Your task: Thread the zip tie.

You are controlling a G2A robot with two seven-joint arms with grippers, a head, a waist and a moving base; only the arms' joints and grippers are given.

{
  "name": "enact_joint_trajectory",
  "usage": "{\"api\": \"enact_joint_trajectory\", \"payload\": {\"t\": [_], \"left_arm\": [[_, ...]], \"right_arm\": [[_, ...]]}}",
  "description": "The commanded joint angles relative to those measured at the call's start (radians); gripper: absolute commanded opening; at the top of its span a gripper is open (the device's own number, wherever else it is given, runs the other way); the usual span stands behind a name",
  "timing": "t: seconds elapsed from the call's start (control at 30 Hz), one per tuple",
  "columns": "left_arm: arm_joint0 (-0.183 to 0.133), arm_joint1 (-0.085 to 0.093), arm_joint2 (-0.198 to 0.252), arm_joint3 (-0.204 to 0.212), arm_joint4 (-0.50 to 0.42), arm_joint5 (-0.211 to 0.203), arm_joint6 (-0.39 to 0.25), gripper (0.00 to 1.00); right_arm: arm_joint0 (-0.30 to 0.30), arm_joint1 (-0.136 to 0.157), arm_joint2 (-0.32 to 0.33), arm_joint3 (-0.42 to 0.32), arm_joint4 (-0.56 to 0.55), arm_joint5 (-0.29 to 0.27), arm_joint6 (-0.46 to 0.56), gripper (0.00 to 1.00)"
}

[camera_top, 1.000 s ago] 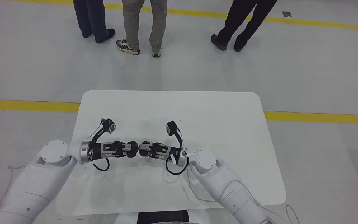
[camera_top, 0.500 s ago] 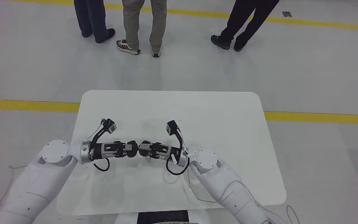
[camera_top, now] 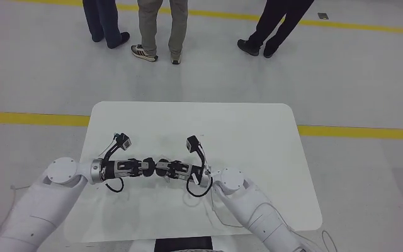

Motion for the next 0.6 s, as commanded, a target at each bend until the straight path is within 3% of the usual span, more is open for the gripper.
{"api": "enact_joint_trajectory", "payload": {"t": [0.0, 0.23, 0.27, 0.3, 0.33, 0.57], "left_arm": [[0.000, 0.000, 0.001, 0.000, -0.001, 0.000, 0.000, 0.00], [0.000, 0.001, 0.002, 0.000, -0.004, 0.000, -0.002, 0.00], [0.000, 0.001, 0.002, 0.000, -0.005, 0.000, -0.003, 0.00], [0.000, 0.001, 0.002, 0.000, -0.005, 0.000, -0.003, 0.00], [0.000, 0.001, 0.002, 0.000, -0.006, 0.000, -0.003, 0.00], [0.001, 0.003, -0.004, -0.001, -0.006, 0.000, -0.004, 0.00]], "right_arm": [[0.000, 0.000, 0.000, 0.001, 0.003, -0.001, 0.001, 0.00], [-0.001, 0.000, 0.002, 0.003, 0.010, -0.006, 0.002, 0.02], [-0.001, 0.000, 0.002, 0.003, 0.010, -0.006, 0.002, 0.17], [-0.001, 0.000, 0.003, 0.004, 0.011, -0.006, 0.001, 0.40], [-0.001, 0.001, 0.005, 0.004, 0.012, -0.006, 0.000, 0.97], [-0.005, 0.004, 0.018, 0.004, 0.017, -0.007, -0.003, 1.00]]}}
